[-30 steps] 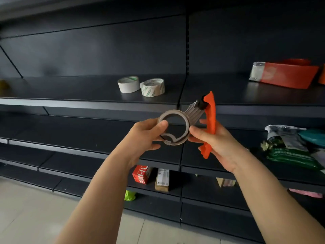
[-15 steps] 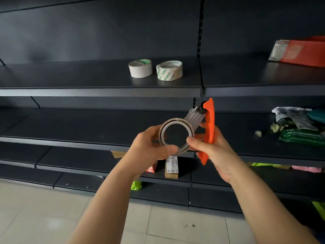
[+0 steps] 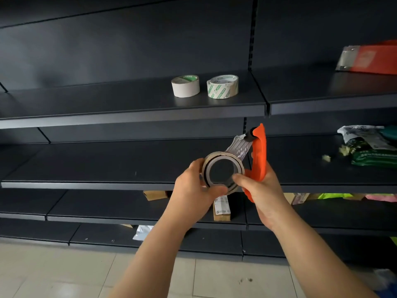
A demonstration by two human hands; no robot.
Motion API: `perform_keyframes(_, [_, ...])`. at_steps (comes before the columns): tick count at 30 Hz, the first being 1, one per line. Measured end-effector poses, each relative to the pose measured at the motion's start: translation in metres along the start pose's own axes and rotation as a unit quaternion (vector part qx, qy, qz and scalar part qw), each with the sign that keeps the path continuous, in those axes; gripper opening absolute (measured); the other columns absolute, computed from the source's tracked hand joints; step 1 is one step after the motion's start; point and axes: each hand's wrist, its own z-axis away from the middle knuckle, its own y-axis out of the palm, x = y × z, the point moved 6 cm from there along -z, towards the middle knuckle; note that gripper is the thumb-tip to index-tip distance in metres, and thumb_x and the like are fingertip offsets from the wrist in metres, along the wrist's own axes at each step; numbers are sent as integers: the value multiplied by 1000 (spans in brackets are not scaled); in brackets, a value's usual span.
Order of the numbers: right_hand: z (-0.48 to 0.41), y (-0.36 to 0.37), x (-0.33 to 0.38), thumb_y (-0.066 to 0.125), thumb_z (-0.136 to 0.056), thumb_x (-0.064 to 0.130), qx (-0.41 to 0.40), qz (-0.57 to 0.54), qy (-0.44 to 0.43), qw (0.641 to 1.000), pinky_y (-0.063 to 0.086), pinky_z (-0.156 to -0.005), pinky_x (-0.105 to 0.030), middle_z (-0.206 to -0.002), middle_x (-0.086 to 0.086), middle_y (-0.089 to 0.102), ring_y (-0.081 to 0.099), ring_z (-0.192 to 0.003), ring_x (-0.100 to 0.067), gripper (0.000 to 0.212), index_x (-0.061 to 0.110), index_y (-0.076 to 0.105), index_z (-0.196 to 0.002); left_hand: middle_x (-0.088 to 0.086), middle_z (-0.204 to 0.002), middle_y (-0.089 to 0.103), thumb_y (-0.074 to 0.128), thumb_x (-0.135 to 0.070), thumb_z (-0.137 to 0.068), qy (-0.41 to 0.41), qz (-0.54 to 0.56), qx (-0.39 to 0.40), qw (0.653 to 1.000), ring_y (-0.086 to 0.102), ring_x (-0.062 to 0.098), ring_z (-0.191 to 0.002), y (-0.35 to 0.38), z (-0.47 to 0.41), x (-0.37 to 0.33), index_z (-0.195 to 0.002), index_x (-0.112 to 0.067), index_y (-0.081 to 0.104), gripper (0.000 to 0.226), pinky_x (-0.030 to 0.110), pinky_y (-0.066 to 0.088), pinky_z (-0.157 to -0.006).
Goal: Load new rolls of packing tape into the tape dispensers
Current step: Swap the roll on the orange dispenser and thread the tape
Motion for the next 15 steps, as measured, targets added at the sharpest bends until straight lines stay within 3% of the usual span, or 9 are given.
perform_keyframes(4, [0, 4, 5, 73, -83, 9, -29, 15, -8, 999, 55, -82, -31, -104, -5, 71, 70, -96, -19, 44, 42, 56, -105, -21, -90, 70, 72, -12, -84, -7, 105, 80, 991, 66, -6, -87, -4, 1, 5, -118, -32, 55, 42, 6, 49, -67])
perform_keyframes(7, [1, 9, 5, 72, -83, 8, -24, 16, -4, 1000, 56, -77, -30, -103, -7, 72, 71, -95, -20, 42, 36, 58, -111, -17, -98, 69, 74, -7, -82, 11, 110, 56, 992, 65, -8, -90, -13, 0, 4, -125, -27, 56, 50, 8, 52, -71])
perform_keyframes(11, [6, 12, 15, 76, -81, 14, -4, -17, -3, 1000, 54, -73, -25, -106, -9, 71, 70, -98, -23, 43, 28, 59, -118, -2, -120, 65, 75, -9, -81, -15, 191, 38, 981, 67, 14, -106, -18, -3, 12, -141, -24, 46, 68, 34, 57, -90])
perform_keyframes(13, [10, 13, 20, 72, -80, 26, 38, -100, 3, 994, 54, -81, -31, -106, -8, 71, 68, -101, -24, 36, 20, 66, -115, 6, -122, 64, 76, -10, -80, -32, 262, 83, 961, 67, 21, -107, -18, -3, 14, -138, -25, 49, 65, 37, 58, -88])
perform_keyframes(15, [15, 17, 21, 56, -90, 38, 97, -289, 41, 952, 56, -90, -37, -106, -10, 72, 67, -104, -23, 35, 12, 71, -108, 15, -122, 66, 73, -10, -77, -40, 365, 126, 921, 68, 27, -108, -20, -2, 13, -129, -16, 58, 55, 37, 57, -87])
